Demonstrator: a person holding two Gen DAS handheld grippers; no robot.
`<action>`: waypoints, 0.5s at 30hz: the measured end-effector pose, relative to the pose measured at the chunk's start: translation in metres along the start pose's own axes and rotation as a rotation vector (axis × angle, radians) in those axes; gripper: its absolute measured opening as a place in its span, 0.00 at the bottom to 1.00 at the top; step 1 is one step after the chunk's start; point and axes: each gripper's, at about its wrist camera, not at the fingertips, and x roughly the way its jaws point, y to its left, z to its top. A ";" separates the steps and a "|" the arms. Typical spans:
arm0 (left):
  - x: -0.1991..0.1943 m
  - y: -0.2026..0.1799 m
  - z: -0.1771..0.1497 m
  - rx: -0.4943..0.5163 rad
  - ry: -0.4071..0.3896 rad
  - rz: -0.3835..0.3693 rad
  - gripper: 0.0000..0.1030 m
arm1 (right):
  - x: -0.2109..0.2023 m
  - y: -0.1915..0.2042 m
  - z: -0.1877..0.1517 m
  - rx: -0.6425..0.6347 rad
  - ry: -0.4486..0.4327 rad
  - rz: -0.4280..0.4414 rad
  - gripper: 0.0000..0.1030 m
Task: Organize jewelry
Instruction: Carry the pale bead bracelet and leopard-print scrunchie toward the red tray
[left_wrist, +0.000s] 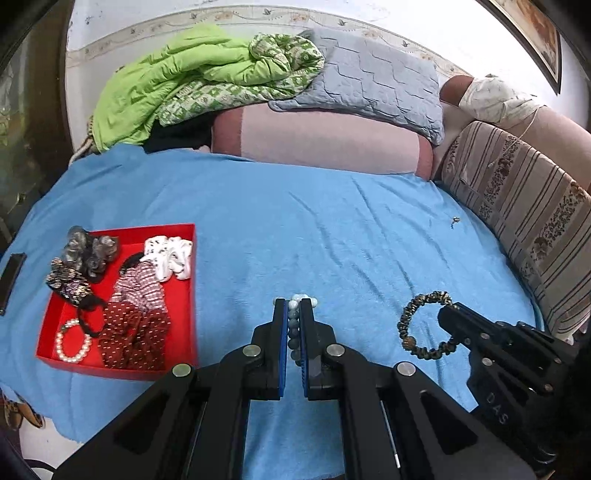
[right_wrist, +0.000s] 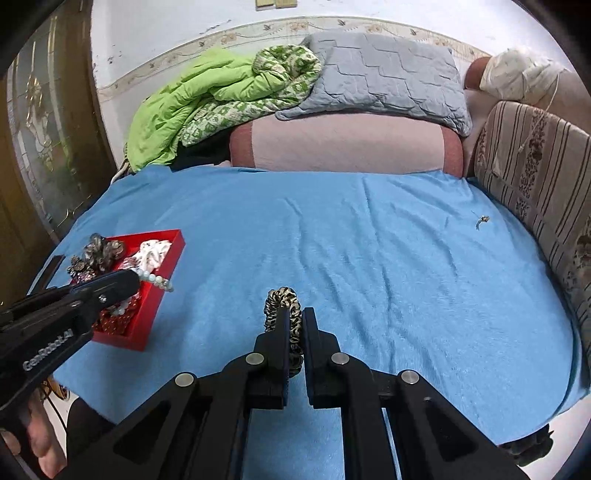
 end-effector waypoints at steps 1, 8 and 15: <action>-0.003 0.000 -0.001 0.004 -0.005 0.008 0.05 | 0.000 0.000 0.000 0.000 0.000 0.000 0.07; -0.020 0.003 -0.007 0.024 -0.040 0.075 0.05 | -0.016 0.013 -0.003 -0.017 -0.010 0.001 0.08; -0.032 0.005 -0.012 0.050 -0.070 0.130 0.05 | -0.021 0.023 -0.005 -0.031 -0.008 0.004 0.08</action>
